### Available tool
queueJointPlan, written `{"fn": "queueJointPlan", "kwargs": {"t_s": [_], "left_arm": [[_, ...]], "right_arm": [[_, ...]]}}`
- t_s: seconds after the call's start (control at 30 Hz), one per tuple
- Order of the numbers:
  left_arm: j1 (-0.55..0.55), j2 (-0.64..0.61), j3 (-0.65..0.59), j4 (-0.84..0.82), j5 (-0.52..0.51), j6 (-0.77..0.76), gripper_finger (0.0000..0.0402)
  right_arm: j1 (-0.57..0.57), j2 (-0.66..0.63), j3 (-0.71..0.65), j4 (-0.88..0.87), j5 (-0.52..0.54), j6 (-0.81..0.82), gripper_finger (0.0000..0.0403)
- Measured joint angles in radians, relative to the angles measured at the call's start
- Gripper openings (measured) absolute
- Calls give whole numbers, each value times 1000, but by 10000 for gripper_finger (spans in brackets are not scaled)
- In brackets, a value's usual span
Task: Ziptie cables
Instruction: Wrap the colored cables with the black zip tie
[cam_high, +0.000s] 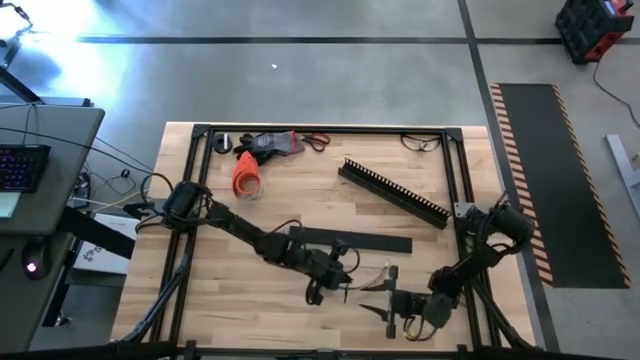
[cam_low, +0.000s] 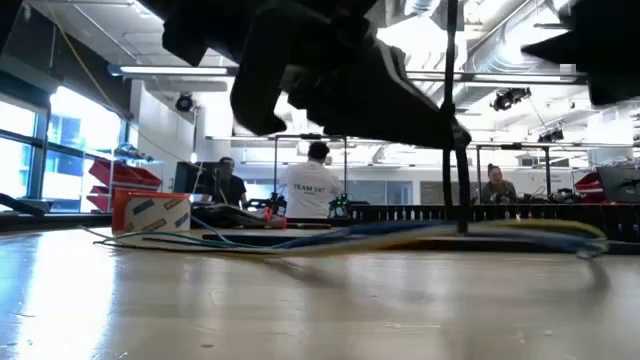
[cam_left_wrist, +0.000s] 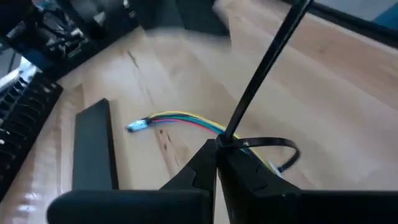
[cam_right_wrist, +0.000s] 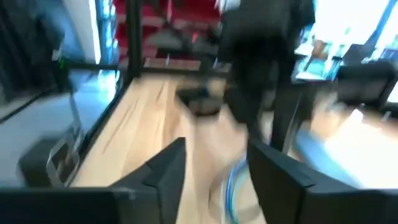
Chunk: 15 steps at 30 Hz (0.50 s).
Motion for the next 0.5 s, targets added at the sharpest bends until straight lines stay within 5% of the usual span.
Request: {"fn": "queueJointPlan", "kwargs": {"t_s": [0.2, 0.5], "left_arm": [[-17, 3, 0, -7, -24, -1, 0], [-28, 5, 0, -81, -103, -19, 0]], "right_arm": [[-50, 0, 0, -319, -149, 301, 202], [-200, 0, 0, -518, -463, 279, 169]]}}
